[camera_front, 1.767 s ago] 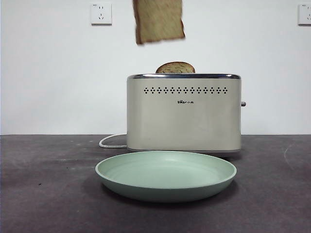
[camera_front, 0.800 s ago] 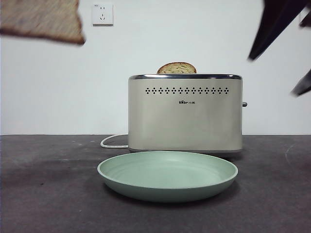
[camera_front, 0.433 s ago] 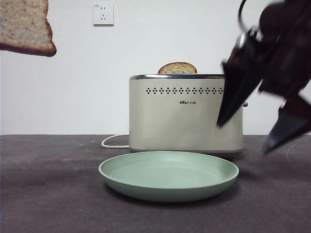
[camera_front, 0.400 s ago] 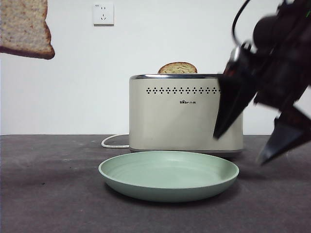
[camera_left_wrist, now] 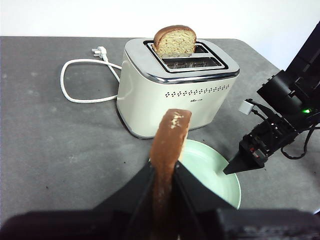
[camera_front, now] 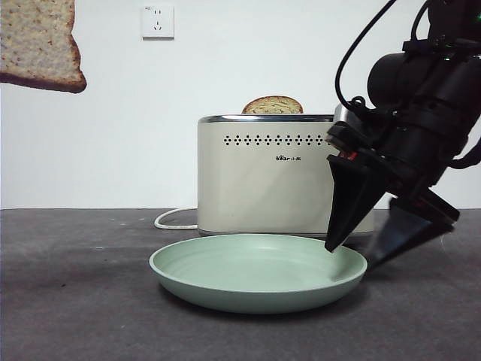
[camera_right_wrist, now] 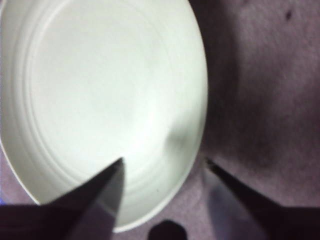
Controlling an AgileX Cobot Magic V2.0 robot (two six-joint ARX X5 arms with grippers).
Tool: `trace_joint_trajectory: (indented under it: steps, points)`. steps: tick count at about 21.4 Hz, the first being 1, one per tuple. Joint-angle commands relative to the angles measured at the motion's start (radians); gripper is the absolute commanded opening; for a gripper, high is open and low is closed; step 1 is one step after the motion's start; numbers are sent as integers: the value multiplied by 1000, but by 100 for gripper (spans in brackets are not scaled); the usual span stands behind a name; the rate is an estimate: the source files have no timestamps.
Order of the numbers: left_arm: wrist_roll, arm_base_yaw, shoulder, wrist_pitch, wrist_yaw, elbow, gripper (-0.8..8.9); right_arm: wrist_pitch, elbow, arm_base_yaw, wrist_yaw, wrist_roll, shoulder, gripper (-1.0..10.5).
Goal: Take the bread from the toaster,put the bread on the plate,put the plate on the table
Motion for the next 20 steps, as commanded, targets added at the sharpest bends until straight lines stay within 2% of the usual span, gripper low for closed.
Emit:
trace_joint_trajectory:
  steps: [1,9,14,20]
  points:
    - [-8,0,-2,11,34,-3,-7,16,1,3,3,2,8,22]
    - [-35,0,-2,11,75,-3,-8,48,1,3,6,4,9,-15]
    - [-64,0,1,11,131,-3,-8,80,1,8,-5,57,-5,-15]
    - [-122,0,2,46,201,-3,-8,80,1,65,-5,90,-75,-16]
